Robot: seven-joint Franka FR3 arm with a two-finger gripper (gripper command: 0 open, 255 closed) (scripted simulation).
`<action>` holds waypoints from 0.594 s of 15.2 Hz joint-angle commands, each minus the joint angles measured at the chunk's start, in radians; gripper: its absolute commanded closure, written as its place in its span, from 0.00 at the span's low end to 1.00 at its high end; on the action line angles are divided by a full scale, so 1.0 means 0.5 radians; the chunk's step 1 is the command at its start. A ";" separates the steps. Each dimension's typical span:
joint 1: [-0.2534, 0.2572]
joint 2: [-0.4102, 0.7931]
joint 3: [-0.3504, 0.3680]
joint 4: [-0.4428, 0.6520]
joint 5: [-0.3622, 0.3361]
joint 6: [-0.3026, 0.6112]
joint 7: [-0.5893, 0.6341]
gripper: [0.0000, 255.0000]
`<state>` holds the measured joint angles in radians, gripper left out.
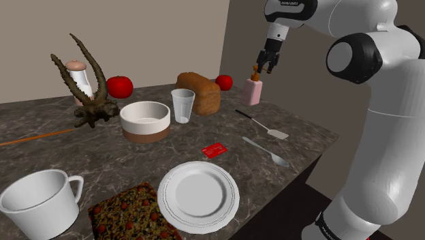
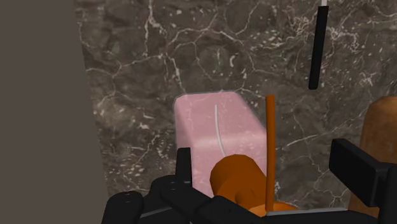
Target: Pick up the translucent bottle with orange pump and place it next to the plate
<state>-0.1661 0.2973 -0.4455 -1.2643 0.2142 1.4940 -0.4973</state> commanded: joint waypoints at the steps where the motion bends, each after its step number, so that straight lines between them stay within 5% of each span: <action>1: 0.001 -0.002 0.000 -0.005 -0.001 0.004 0.000 0.00; 4: 0.001 -0.002 0.000 -0.005 -0.001 0.004 0.000 0.00; 5: 0.001 -0.002 0.000 -0.005 -0.001 0.004 0.000 1.00; 9: 0.001 -0.002 0.000 -0.005 -0.001 0.004 0.000 1.00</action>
<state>-0.1657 0.2950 -0.4458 -1.2654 0.2138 1.4957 -0.4971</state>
